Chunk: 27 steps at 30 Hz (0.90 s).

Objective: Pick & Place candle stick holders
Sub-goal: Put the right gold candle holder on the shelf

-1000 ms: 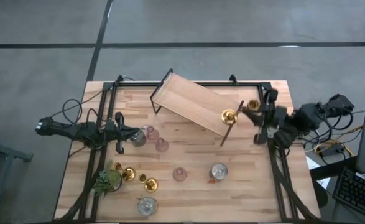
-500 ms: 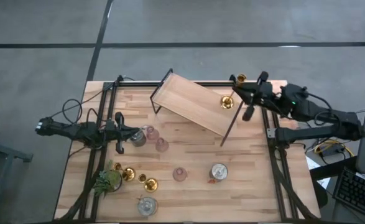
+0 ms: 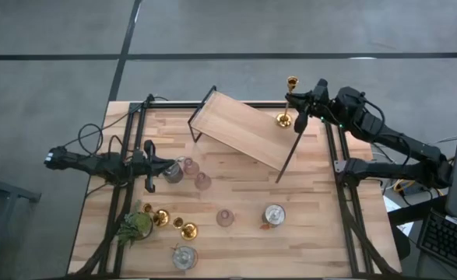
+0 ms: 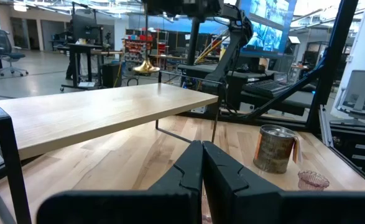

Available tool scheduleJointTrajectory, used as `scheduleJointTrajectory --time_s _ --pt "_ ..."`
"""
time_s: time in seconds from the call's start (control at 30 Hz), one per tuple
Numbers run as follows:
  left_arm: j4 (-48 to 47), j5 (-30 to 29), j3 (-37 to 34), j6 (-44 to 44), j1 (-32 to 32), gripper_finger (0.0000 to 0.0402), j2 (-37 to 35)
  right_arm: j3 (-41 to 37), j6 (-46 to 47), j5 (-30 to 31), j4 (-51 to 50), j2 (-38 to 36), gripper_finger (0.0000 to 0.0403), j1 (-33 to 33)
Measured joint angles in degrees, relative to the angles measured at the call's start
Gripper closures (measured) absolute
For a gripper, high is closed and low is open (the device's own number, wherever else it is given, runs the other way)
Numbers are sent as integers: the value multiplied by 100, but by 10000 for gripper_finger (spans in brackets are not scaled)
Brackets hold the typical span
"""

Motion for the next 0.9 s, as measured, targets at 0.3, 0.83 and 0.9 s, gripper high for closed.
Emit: scheduleJointTrajectory --time_s 0.3,0.83,0.9 --pt "0 0 0 2 2 390 -2 -280 86 -141 522 216 385 -121" --pt "0 0 0 0 0 390 -1 -685 174 -134 740 201 385 -117" --pt "0 0 0 2 2 390 0 -712 175 -132 753 200 384 -117"
